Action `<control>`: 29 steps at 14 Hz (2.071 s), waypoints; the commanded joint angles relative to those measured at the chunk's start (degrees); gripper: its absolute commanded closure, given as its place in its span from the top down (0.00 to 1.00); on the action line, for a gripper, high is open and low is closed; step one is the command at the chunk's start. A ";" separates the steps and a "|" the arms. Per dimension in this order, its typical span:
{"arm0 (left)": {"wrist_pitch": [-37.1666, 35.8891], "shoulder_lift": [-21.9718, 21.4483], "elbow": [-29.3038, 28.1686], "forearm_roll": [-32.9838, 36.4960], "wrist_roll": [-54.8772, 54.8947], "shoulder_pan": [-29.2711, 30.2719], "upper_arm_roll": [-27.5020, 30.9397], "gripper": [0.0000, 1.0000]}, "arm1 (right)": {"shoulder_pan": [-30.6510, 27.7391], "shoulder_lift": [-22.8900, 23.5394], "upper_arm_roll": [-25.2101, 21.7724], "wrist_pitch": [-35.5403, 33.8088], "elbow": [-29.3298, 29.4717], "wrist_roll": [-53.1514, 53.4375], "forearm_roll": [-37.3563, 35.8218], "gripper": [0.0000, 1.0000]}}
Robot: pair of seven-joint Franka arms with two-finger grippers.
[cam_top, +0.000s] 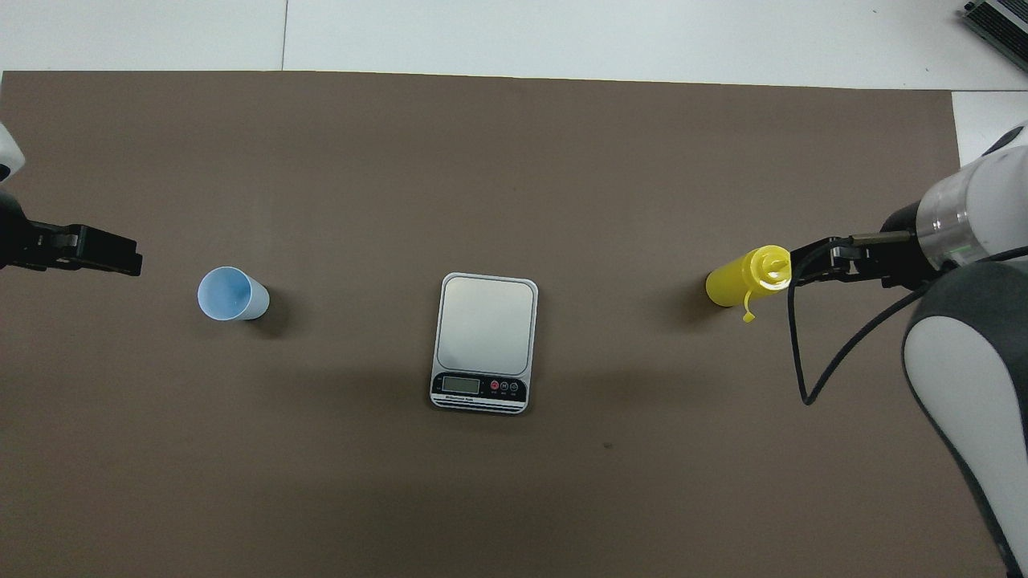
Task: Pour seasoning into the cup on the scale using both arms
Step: 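Move the left gripper toward the light-blue cup, then close the left gripper around the light-blue cup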
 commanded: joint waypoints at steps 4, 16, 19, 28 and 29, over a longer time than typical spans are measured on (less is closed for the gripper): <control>3.58 -2.87 -5.15 -0.63 -0.24 0.98 -0.10 1.00 | -0.66 -1.38 0.21 0.81 -1.59 0.42 -0.21 1.00; 31.43 1.77 -27.66 -0.72 -7.09 3.97 -0.01 1.00 | -0.66 -1.38 0.21 0.72 -1.59 0.42 -0.21 1.00; 40.58 2.73 -33.20 -0.72 -10.79 4.06 -0.09 1.00 | -0.66 -1.38 0.21 0.63 -1.59 0.42 -0.21 1.00; 44.73 7.22 -34.44 -0.72 -13.60 3.36 -0.09 0.71 | -0.66 -1.38 0.21 0.72 -1.59 0.42 -0.21 1.00; 44.73 7.31 -34.44 -0.72 -13.52 3.35 -0.09 0.46 | -0.66 -1.38 0.21 0.72 -1.59 0.42 -0.21 1.00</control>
